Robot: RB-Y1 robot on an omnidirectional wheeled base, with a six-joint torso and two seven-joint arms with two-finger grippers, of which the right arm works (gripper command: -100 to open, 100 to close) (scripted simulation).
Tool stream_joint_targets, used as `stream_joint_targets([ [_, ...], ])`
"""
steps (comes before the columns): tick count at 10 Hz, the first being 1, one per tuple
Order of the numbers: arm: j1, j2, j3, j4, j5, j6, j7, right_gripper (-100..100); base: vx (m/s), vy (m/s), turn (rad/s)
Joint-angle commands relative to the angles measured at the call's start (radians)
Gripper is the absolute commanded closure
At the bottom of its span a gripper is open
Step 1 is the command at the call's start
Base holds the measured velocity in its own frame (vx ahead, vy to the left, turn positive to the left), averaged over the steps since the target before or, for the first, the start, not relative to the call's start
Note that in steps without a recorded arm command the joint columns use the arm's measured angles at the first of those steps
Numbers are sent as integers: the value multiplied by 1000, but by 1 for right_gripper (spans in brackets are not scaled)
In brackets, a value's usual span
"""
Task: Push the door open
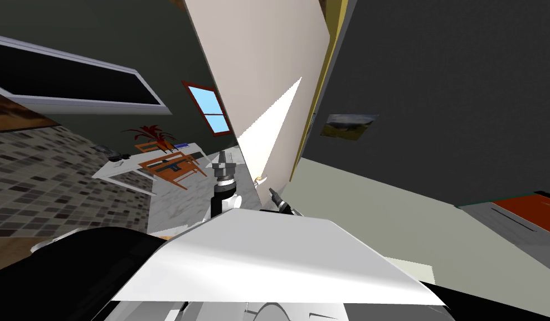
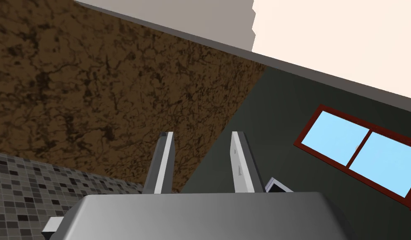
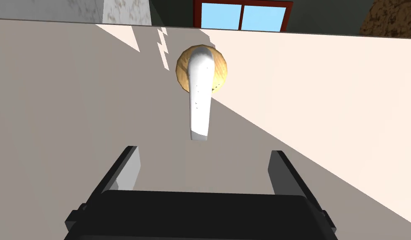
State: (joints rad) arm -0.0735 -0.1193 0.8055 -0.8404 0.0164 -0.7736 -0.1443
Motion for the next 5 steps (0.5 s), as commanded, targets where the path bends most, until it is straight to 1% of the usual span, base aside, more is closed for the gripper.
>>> stream_joint_targets([
  [1, -3, 6, -6, 7, 0, 0, 4, -100, 96, 117, 50],
  [5, -9, 20, -21, 22, 1, 1, 14, -100, 168, 153, 32],
])
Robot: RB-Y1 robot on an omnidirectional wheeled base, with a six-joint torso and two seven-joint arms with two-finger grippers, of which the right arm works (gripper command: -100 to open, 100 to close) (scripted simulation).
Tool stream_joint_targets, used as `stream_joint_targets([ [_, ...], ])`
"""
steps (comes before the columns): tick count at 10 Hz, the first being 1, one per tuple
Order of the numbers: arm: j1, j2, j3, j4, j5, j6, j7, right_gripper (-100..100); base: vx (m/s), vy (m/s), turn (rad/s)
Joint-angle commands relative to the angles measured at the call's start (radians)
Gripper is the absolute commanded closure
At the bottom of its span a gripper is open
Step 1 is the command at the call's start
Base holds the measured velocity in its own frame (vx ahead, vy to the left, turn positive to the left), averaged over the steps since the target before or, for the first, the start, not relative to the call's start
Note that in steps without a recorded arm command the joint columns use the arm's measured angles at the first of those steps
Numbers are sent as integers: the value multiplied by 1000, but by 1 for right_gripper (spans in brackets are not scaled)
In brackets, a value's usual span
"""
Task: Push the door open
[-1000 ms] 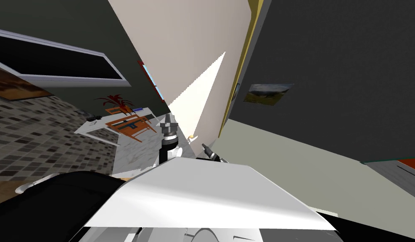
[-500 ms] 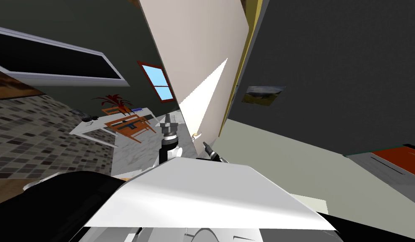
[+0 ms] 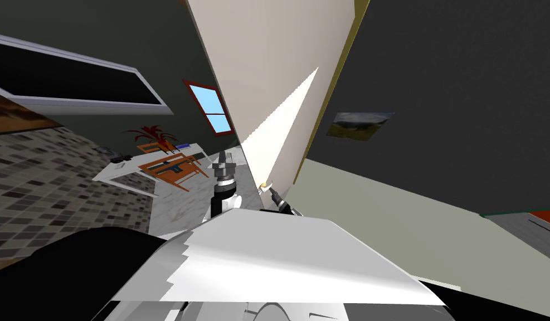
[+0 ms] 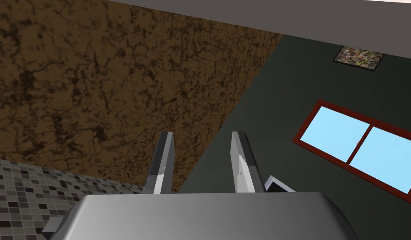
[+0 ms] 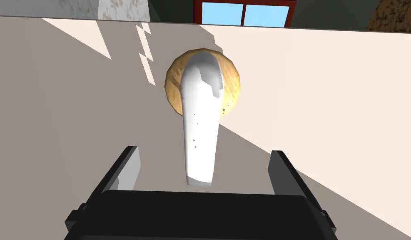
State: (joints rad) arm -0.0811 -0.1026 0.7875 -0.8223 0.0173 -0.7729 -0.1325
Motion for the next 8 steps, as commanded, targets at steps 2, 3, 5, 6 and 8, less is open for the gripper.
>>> stream_joint_targets([
  [2, -4, 9, -9, 10, 0, 0, 6, -100, 136, 136, 37],
  [3, -4, 8, -7, 8, 0, 0, 5, -100, 56, 71, -11],
  [5, -4, 8, -7, 8, 0, 0, 5, 100, -15, -20, 6],
  [6, -4, 8, -7, 8, 0, 0, 5, 100, -21, -26, 1],
  [8, -4, 8, -7, 8, 0, 0, 5, 100, -9, -10, 0],
])
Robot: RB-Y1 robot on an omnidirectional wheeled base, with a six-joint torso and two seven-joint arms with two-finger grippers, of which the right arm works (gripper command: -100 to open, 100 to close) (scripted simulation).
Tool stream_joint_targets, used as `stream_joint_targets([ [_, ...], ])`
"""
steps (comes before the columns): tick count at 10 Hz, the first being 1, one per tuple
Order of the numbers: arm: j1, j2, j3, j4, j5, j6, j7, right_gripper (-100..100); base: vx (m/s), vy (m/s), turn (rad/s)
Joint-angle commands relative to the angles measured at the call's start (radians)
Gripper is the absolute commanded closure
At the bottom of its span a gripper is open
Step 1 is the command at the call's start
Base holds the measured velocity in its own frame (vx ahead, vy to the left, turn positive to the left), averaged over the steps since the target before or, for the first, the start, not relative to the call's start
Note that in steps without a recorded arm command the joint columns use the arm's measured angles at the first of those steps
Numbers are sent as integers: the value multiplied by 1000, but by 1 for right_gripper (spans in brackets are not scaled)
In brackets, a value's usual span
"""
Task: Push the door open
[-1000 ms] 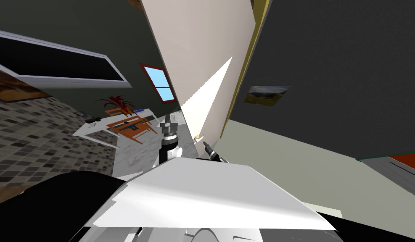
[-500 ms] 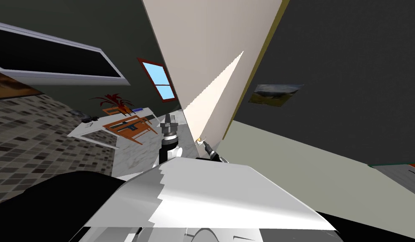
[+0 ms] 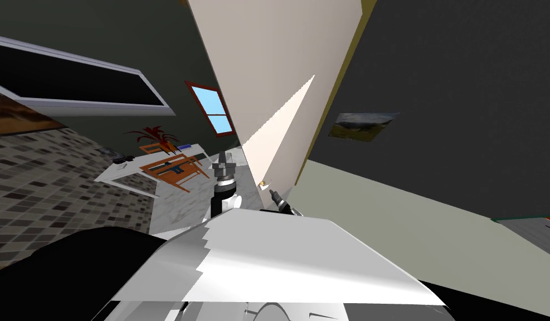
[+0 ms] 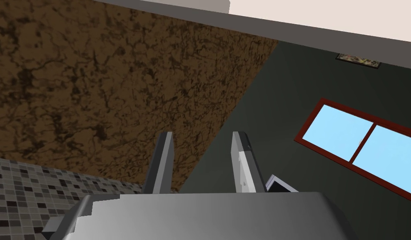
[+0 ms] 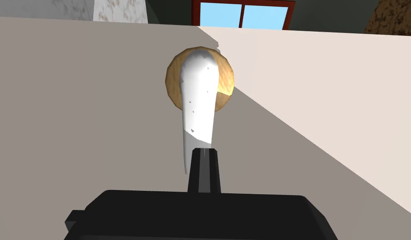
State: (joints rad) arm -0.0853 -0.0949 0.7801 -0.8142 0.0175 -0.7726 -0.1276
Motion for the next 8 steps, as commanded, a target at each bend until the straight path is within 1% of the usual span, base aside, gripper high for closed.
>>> stream_joint_targets([
  [1, 0, 0, 0, 0, 0, 0, 0, 100, 0, 0, 0],
  [2, 3, 2, -21, -1, -8, 6, 5, -100, -137, -72, -154],
  [4, 5, 4, -35, -2, -13, 11, 8, -100, -222, -65, -97],
  [5, 7, 1, -28, -8, -10, 12, 7, -100, -102, -13, -18],
  [6, 6, 3, -34, -4, -11, 11, 10, -100, 53, 82, 42],
  [8, 5, 7, -39, 2, -12, 9, 13, -100, 146, 149, 21],
])
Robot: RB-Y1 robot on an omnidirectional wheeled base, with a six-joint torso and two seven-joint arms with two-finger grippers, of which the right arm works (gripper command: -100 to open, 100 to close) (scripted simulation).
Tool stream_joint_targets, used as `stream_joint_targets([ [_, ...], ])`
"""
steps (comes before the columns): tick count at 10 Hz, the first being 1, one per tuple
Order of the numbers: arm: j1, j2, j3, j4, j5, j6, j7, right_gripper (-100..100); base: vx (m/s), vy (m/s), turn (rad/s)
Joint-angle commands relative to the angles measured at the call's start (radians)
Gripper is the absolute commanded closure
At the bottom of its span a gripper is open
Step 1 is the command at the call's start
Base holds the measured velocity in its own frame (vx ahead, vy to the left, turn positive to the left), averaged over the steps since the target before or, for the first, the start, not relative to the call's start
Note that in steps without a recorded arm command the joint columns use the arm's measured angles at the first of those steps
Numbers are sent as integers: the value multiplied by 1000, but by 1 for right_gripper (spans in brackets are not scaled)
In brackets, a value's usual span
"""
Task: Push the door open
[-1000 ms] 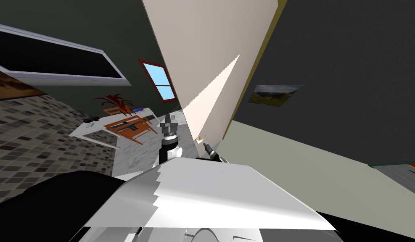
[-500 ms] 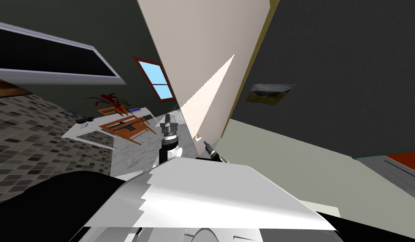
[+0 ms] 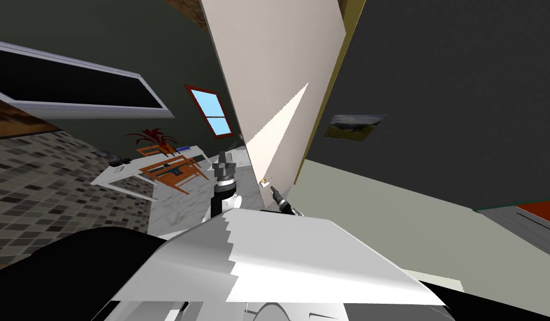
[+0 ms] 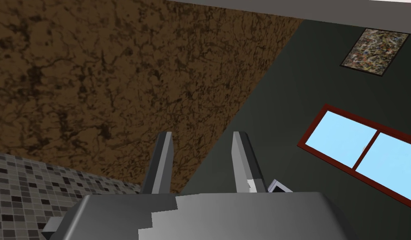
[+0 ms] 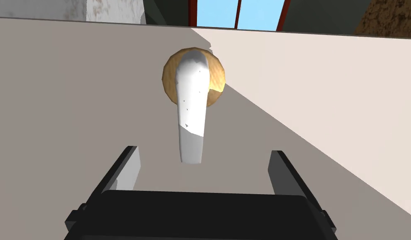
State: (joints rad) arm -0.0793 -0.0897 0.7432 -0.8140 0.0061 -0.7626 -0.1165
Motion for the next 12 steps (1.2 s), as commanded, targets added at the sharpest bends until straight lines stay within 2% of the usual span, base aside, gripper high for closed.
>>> stream_joint_targets([
  [1, -1, 4, -4, 4, 0, -2, 3, -100, 154, 138, 22],
  [4, -3, 16, -13, 15, -1, -5, 8, -100, 170, 144, 36],
  [5, -3, 13, -11, 13, -1, -4, 7, -100, 74, 57, 2],
  [6, -3, 13, -11, 13, -1, -4, 7, 100, -9, -6, -6],
  [11, -3, 13, -11, 13, -1, -4, 7, 100, -16, -13, 1],
  [12, 0, 8, -24, 9, -6, 0, 10, -100, -159, -44, -132],
])
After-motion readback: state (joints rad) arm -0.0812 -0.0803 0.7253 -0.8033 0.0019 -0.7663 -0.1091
